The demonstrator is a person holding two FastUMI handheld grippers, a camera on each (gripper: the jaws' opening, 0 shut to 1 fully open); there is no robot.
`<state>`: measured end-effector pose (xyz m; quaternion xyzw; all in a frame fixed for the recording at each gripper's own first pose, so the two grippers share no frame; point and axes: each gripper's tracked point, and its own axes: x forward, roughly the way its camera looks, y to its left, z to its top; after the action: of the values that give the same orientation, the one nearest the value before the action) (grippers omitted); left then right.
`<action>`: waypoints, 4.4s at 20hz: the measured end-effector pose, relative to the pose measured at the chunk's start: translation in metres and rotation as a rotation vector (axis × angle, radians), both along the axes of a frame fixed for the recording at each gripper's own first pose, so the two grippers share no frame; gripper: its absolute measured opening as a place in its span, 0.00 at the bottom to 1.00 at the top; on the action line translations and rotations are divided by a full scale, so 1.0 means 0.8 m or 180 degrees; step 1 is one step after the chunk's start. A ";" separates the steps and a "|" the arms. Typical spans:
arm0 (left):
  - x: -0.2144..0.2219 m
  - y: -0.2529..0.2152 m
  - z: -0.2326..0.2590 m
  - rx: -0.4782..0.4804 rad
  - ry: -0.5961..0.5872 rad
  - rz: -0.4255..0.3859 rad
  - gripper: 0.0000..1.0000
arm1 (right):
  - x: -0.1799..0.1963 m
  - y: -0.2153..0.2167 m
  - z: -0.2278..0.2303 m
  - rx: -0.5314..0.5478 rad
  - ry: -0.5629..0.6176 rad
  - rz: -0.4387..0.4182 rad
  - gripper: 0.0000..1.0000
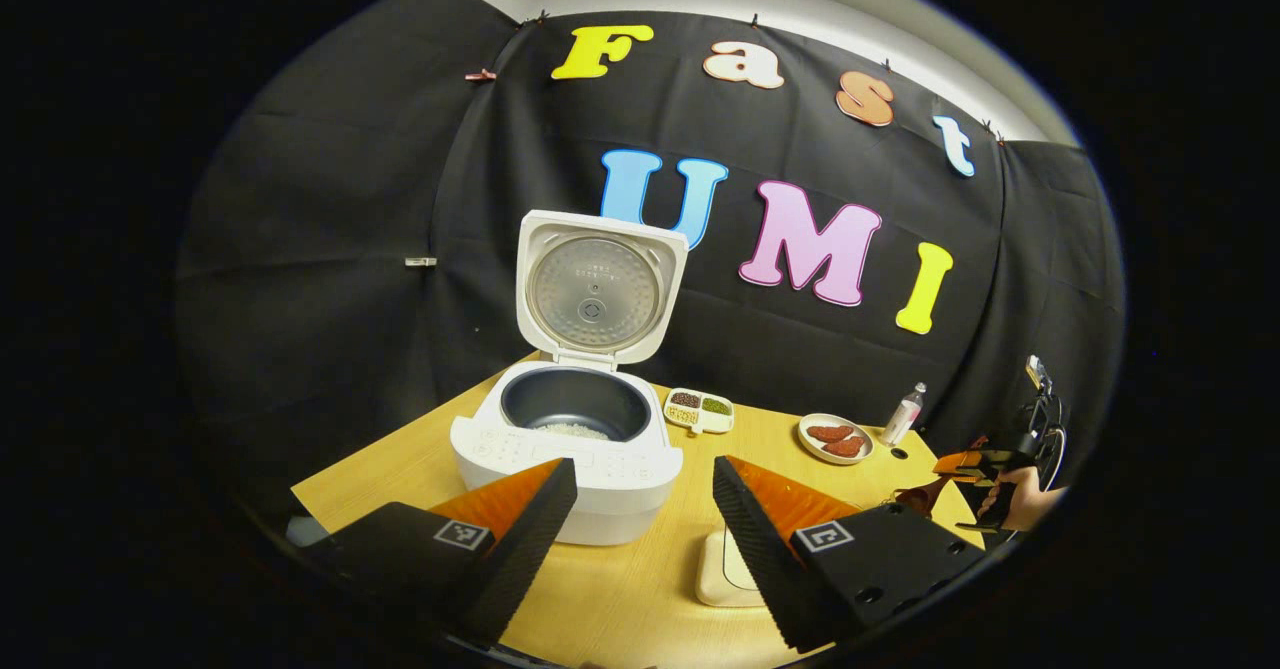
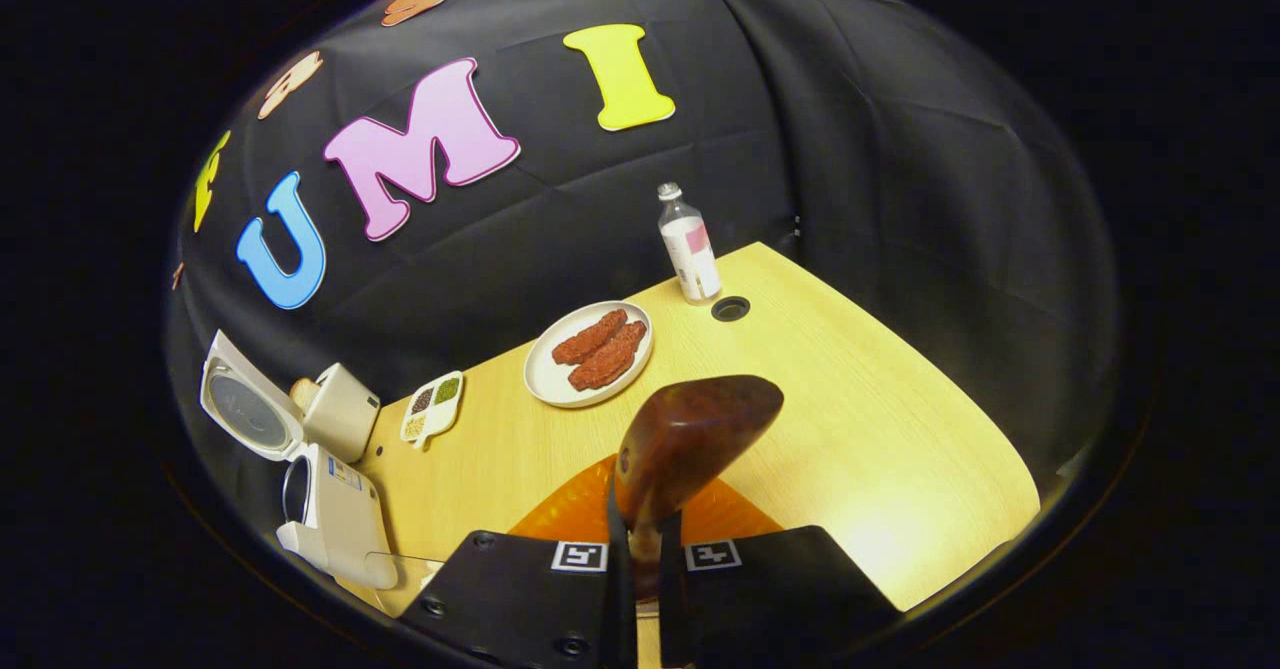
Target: Close the left gripper, press the button to open the rice cooker; take a wooden spoon from the chopstick holder with the right hand, scoop a spoonful of rice and pour it into the rice cooker, then put the wooden spoon back into the chopstick holder.
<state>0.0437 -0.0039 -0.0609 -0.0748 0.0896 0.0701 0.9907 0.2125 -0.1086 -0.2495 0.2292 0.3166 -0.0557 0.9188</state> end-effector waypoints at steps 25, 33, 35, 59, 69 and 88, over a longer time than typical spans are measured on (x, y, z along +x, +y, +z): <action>0.145 0.111 0.201 0.0223 -0.0321 0.0005 0.95 | -0.174 -0.020 0.016 -0.0665 0.0130 0.0315 0.99; 0.274 0.171 0.271 0.0315 -0.0460 0.0105 0.95 | -0.231 0.002 0.034 -0.0734 0.0227 0.0429 0.99; 0.302 0.184 0.284 0.0282 -0.0485 0.0084 0.95 | -0.235 0.007 0.043 -0.0748 0.0194 0.0452 0.99; 0.379 0.203 0.156 0.0086 0.0977 -0.0192 0.99 | -0.251 0.034 0.065 -0.0903 -0.0080 0.0615 0.99; 0.253 0.161 0.003 0.0221 0.1102 -0.0084 0.99 | -0.254 0.064 0.070 -0.0919 -0.0227 0.0869 0.99; 0.208 0.142 -0.050 0.0300 0.0554 0.0141 0.99 | -0.262 0.092 0.093 -0.0933 -0.0409 0.0973 0.99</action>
<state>0.2098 0.1101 -0.1006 -0.0237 0.1702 0.1023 0.9798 0.0031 -0.0353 -0.1747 0.0456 0.2770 0.0535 0.9583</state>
